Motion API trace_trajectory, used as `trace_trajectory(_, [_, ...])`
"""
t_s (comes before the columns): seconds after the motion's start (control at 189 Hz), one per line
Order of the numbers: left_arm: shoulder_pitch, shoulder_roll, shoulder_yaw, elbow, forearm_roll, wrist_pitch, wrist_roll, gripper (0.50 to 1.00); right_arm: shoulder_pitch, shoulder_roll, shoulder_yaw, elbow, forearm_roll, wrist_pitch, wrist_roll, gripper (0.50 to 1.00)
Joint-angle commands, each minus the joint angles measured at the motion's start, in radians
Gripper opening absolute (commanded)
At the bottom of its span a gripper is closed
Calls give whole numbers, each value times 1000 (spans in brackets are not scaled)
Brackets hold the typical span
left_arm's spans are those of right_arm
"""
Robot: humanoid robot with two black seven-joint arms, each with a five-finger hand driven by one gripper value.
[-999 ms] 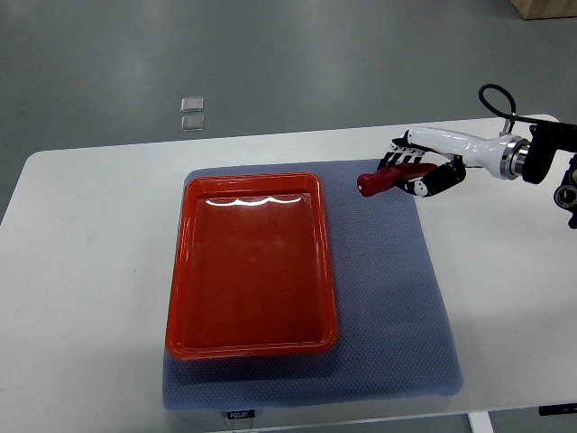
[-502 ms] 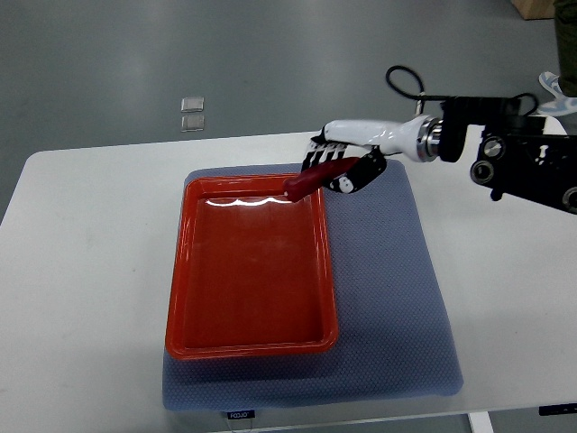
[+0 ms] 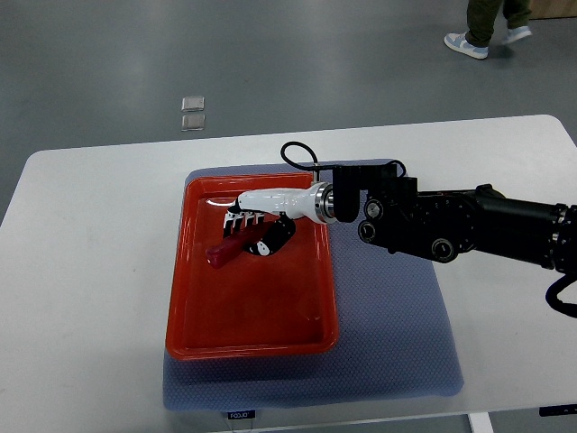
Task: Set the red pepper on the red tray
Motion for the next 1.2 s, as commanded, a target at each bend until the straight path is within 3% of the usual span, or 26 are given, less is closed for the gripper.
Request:
trace_trajectory(0.0, [0,0,-2,0,0,0,0,1000,-33,23,2,-22,-2,-2,0,500])
trace_trajectory(0.074, [0,0,-2,0,0,0,0,1000,-49,26,3,-23,-5,-2,0,500])
trace_trajectory(0.1, [0,0,-2,0,0,0,0,1000,-52,26,3,-25,-7,-2,2,576])
trace_trajectory(0.122, [0,0,-2,0,0,0,0,1000,-53,26,3,-25,-7,-2,0,600])
trace_trajectory(0.248, [0,0,-2,2,0,0,1,1000,-55,25,9,-26,-7,-2,2,709])
trace_trajectory(0.291, [0,0,-2,2,0,0,1,1000,-55,25,9,-26,-7,-2,2,709])
trace_trajectory(0.296, [0,0,-2,3,0,0,1,1000,-55,23,11,-26,-7,0,2,762])
trace_trajectory(0.301, [0,0,-2,3,0,0,1,1000,-55,22,11,-26,-7,0,2,774])
trace_trajectory(0.338, [0,0,-2,6,0,0,1,1000,-55,21,11,-26,-7,1,2,807])
trace_trajectory(0.396, [0,0,-2,9,0,0,1,1000,-55,21,11,-26,-7,0,2,901])
trace_trajectory(0.655, [2,0,-2,11,-2,0,1,1000,-47,3,37,-26,5,0,5,905])
trace_trajectory(0.83, [2,0,-2,12,0,2,1,1000,-61,-61,244,-29,30,-2,12,907])
trace_trajectory(1.036, [6,0,-2,12,-2,0,1,1000,-175,-124,485,-26,217,8,31,907])
trace_trajectory(1.041, [8,0,-2,12,-2,2,1,1000,-226,-130,568,-26,284,14,34,907])
trace_trajectory(1.195, [8,0,-2,12,0,2,1,1000,-374,-110,844,-31,539,44,42,907])
